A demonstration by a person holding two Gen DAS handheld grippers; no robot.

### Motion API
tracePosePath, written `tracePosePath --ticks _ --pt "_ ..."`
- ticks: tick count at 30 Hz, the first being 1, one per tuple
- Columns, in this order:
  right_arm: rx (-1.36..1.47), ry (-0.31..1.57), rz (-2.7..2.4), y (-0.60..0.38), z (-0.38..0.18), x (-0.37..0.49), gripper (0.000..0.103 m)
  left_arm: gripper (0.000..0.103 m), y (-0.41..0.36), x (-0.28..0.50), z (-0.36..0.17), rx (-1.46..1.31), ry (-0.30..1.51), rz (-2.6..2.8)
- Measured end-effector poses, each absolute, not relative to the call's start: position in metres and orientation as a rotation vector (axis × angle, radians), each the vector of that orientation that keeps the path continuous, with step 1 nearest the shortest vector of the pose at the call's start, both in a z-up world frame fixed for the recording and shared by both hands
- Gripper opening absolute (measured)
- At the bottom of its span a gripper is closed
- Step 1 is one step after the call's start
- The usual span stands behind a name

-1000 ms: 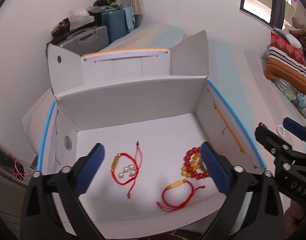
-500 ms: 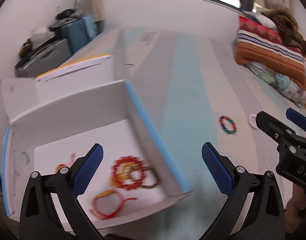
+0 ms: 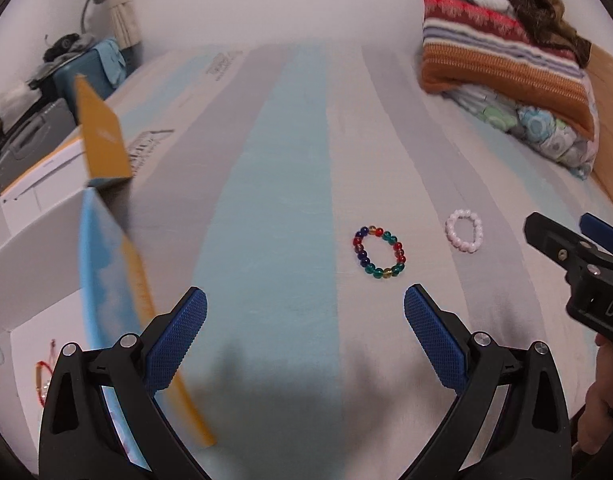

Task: Organize jewelry
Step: 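Move both tools back over the bed toward the multicolour and pink-white bracelets, then grasp the multicolour bead bracelet with the left tool while the right tool grasps the pink-white bead bracelet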

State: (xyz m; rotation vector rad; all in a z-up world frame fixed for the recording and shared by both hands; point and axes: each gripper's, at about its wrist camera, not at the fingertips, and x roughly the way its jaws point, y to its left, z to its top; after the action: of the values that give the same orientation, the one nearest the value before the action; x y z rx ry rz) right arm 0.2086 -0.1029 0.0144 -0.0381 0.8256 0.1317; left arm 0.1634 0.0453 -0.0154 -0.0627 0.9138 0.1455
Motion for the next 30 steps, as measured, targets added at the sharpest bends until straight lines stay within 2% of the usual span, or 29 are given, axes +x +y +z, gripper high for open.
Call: tracePosePath --ticks 17,21,28,30 --pt "0.024 1.000 0.092 -0.135 -0.081 0.309 0.094 0.097 0.044 0.266 -0.110 -0.091 1.046 0.105" --pt "0.033 1.005 0.077 -0.139 -0.090 0.316 0.090 0.097 0.044 0.273 -0.120 -0.085 1.054 0.100" --pt "0.034 1.057 0.068 -0.137 -0.112 0.324 0.069 0.097 0.038 0.277 -0.128 -0.038 1.024 0.122" --pt "0.032 1.054 0.059 -0.135 -0.114 0.324 0.067 0.097 0.038 0.277 -0.129 -0.033 1.018 0.124"
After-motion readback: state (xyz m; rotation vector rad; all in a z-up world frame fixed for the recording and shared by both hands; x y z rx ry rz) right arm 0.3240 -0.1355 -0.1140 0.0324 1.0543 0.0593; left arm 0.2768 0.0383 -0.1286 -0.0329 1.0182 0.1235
